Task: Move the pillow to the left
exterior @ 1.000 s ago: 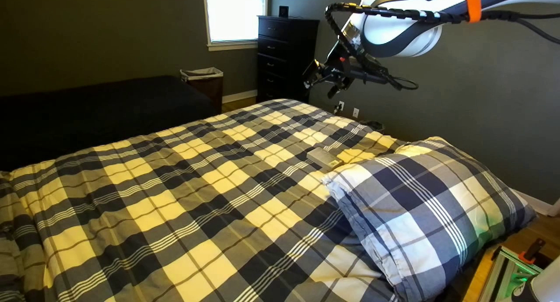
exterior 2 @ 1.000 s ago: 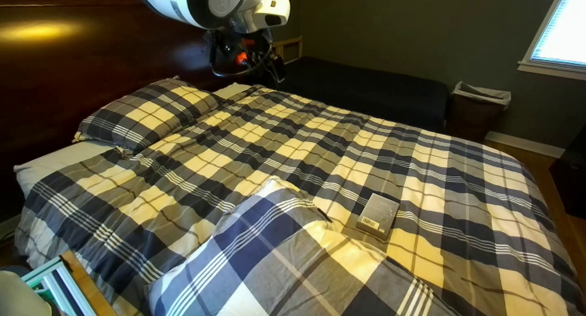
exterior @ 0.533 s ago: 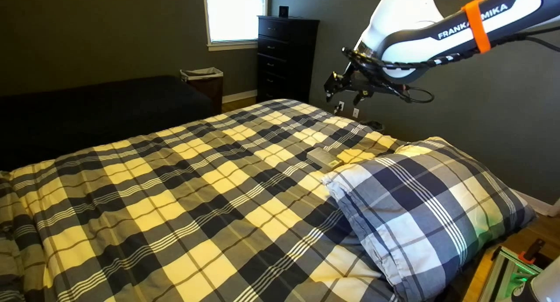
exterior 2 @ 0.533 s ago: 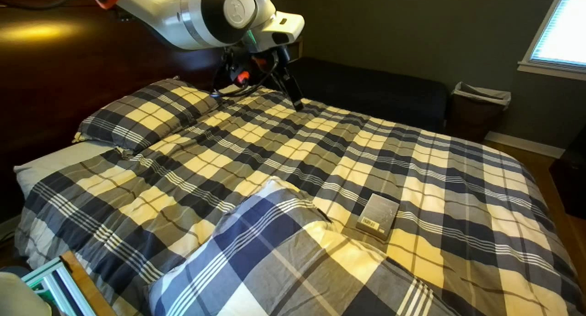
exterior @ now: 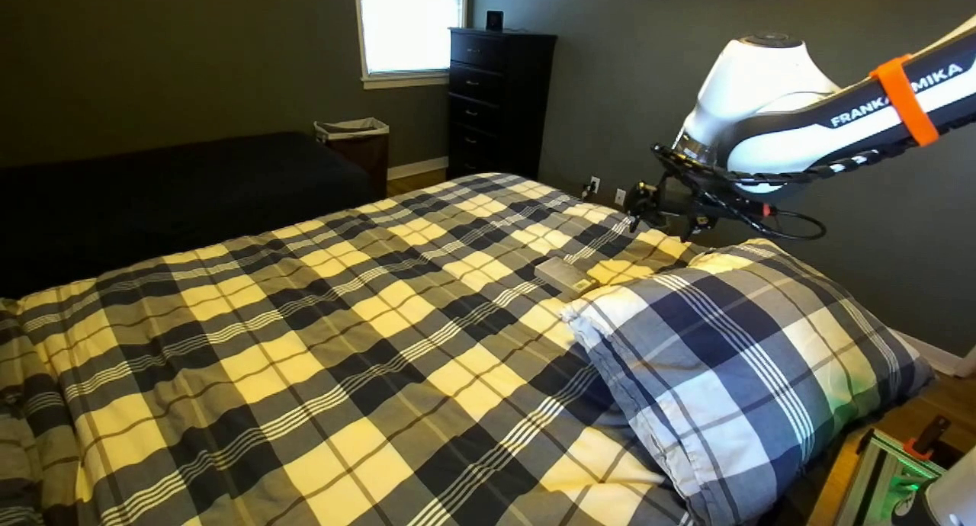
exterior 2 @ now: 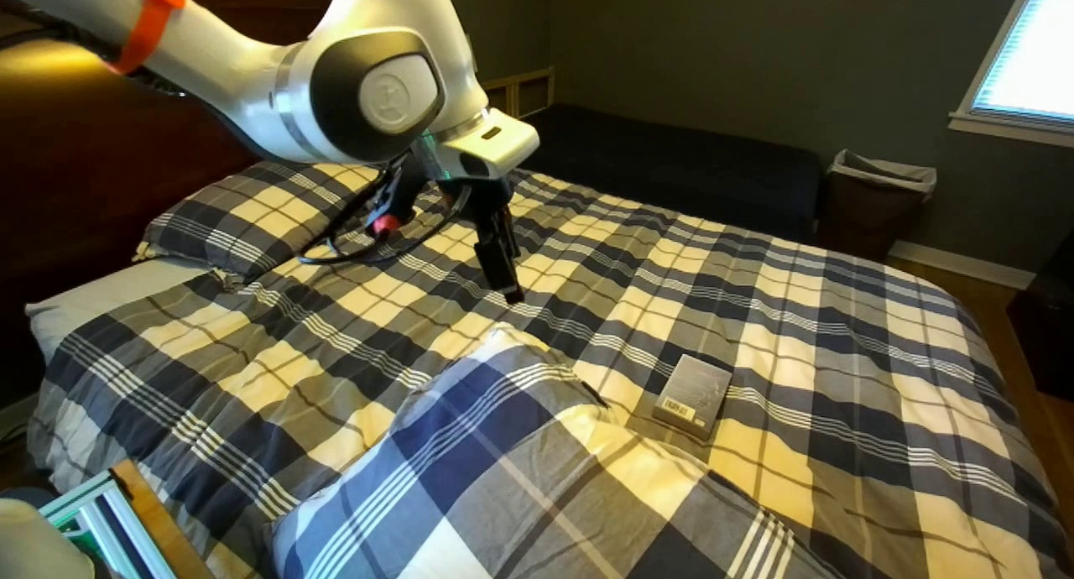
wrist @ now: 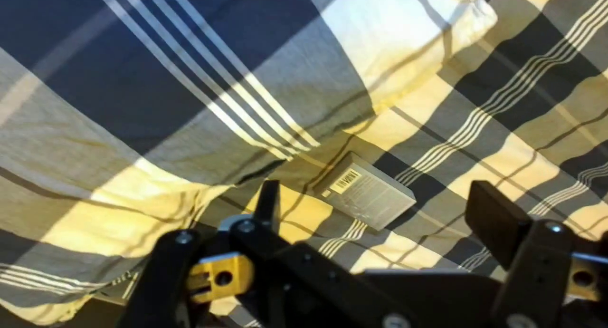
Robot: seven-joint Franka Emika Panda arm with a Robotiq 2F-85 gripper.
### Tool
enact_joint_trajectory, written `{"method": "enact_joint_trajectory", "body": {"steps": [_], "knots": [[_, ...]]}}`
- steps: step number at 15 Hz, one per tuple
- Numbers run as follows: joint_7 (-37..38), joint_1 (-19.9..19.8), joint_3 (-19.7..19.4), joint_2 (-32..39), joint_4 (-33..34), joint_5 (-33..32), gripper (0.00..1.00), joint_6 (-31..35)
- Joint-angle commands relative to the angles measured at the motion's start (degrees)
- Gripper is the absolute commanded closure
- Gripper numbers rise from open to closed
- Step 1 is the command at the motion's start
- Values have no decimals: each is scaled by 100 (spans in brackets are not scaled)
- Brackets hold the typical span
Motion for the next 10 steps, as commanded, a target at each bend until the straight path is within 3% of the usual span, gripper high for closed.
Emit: {"method": "enact_joint_trajectory", "body": {"steps": [1,2,3,10], "knots": [[-862,-94,-345,-724,-865,447,0,52],[-875,-307,-322,-840,-971,294,0,-103],[-669,-260,-98,-406,-556,367,0,-10],[-1052,-538,-262,-696,-874,394,0,5]]}}
